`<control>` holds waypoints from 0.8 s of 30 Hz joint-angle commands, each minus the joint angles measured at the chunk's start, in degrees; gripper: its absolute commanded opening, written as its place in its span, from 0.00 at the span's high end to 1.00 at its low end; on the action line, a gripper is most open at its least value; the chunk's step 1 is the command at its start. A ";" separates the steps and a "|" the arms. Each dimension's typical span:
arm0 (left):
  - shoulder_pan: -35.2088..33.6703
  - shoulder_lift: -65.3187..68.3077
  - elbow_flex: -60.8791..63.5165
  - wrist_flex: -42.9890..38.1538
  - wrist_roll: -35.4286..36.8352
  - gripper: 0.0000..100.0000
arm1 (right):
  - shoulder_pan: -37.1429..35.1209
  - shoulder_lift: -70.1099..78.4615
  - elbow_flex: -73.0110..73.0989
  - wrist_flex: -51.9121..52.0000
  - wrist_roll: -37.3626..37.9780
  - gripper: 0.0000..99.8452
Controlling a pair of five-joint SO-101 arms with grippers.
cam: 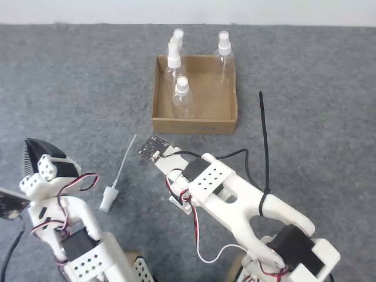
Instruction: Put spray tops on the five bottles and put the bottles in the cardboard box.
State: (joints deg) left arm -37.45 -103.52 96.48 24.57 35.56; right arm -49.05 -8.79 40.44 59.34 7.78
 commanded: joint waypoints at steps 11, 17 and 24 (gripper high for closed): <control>0.18 -0.88 -0.57 -1.76 -0.62 0.99 | -0.66 3.30 -0.79 -4.26 0.79 0.75; 0.18 -0.88 -0.57 -1.76 -0.62 0.99 | -0.66 2.86 -1.05 -3.91 0.79 0.75; 0.18 -0.88 -0.57 -1.76 -0.62 0.99 | -0.66 0.84 -0.70 -3.56 0.44 0.74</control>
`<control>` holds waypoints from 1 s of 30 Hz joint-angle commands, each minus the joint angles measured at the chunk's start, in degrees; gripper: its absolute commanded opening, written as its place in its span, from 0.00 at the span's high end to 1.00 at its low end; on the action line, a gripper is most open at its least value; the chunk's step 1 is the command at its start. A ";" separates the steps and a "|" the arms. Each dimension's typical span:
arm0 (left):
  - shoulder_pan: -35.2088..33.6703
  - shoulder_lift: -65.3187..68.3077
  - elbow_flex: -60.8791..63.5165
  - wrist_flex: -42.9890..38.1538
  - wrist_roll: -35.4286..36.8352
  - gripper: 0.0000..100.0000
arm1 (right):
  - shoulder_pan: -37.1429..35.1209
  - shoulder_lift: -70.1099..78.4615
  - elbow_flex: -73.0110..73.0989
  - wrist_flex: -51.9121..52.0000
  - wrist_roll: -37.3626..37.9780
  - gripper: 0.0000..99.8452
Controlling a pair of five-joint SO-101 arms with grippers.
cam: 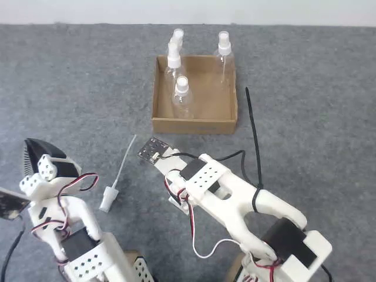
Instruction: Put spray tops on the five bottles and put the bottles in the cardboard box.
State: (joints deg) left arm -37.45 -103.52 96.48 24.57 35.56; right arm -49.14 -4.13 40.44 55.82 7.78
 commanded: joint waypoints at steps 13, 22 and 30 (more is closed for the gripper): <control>0.18 -0.88 -0.57 -1.76 -0.62 0.99 | -0.57 -6.81 -0.70 2.07 0.35 0.74; 0.18 -0.88 -0.57 -1.76 -0.62 0.99 | -0.57 -6.20 -0.70 2.07 0.79 0.75; 0.18 -0.88 -0.57 -1.76 -0.62 0.99 | -0.57 -6.37 -0.62 2.77 0.79 0.86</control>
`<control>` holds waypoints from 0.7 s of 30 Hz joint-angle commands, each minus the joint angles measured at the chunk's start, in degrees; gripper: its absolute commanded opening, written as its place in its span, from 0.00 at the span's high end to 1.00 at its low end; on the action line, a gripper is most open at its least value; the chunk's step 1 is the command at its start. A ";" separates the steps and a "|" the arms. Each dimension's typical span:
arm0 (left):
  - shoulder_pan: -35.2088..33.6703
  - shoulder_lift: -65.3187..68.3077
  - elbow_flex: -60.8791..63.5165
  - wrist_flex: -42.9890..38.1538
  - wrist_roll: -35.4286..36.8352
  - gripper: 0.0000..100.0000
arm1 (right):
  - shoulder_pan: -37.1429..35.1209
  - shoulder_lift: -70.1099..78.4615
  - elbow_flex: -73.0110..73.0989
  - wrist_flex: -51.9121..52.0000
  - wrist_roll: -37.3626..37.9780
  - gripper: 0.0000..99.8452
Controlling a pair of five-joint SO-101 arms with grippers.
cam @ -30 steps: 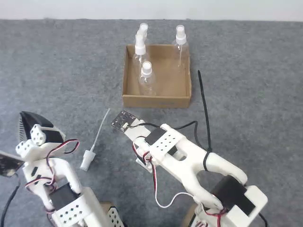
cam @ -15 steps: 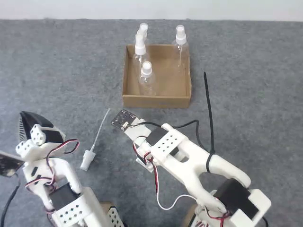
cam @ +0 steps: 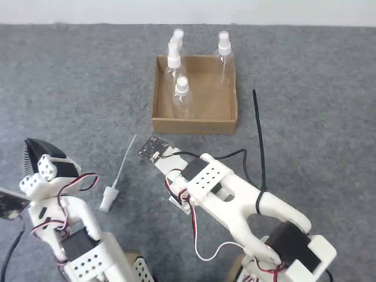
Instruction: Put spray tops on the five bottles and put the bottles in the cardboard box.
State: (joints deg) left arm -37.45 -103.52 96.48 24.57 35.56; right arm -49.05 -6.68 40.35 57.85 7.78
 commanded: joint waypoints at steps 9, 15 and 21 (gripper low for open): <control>0.09 -0.88 -0.57 -1.76 -0.62 0.99 | -0.22 -4.26 -0.53 0.92 0.88 0.93; -0.18 -0.88 -0.57 -1.76 -0.62 0.99 | -1.89 -5.32 -1.23 4.44 0.62 0.93; -0.18 -0.88 -0.75 -1.76 -0.62 0.99 | -7.87 -15.16 -1.32 9.01 0.35 0.93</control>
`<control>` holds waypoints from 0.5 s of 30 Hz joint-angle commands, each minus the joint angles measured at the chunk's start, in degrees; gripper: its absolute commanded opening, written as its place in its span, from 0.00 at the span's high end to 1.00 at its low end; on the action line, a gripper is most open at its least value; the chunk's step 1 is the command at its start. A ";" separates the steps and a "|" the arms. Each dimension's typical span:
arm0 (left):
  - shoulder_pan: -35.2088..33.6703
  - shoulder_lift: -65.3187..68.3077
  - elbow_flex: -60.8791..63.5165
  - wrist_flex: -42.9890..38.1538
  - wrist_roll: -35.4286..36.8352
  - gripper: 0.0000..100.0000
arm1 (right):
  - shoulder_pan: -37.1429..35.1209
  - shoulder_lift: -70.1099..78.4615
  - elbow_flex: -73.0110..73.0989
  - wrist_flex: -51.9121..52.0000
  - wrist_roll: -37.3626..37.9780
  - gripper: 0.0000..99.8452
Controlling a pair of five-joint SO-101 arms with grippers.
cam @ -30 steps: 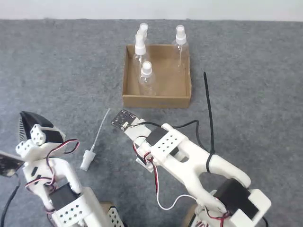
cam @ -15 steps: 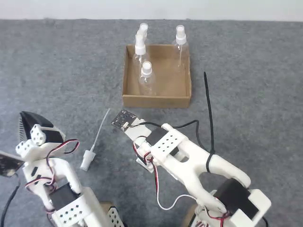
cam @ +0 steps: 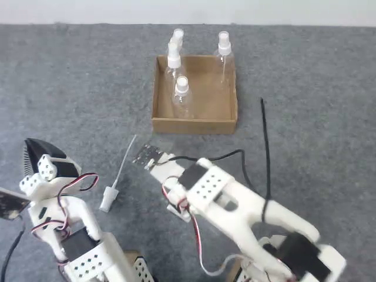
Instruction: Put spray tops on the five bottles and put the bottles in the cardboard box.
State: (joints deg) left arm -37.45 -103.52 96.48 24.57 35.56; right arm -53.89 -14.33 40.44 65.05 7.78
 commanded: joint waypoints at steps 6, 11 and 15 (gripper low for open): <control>0.18 -0.88 -0.75 -1.85 -0.62 0.99 | -5.49 -19.91 -1.67 1.27 0.35 0.93; 0.26 -0.88 -0.92 -1.93 -0.62 0.99 | -5.14 -26.59 -0.62 -1.71 0.26 0.93; 2.37 -0.88 -0.66 -4.48 -0.62 0.99 | -5.05 -28.97 2.55 -5.49 0.26 0.94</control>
State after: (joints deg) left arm -36.57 -103.52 96.48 23.16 35.56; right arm -58.46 -39.82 42.55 62.59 7.87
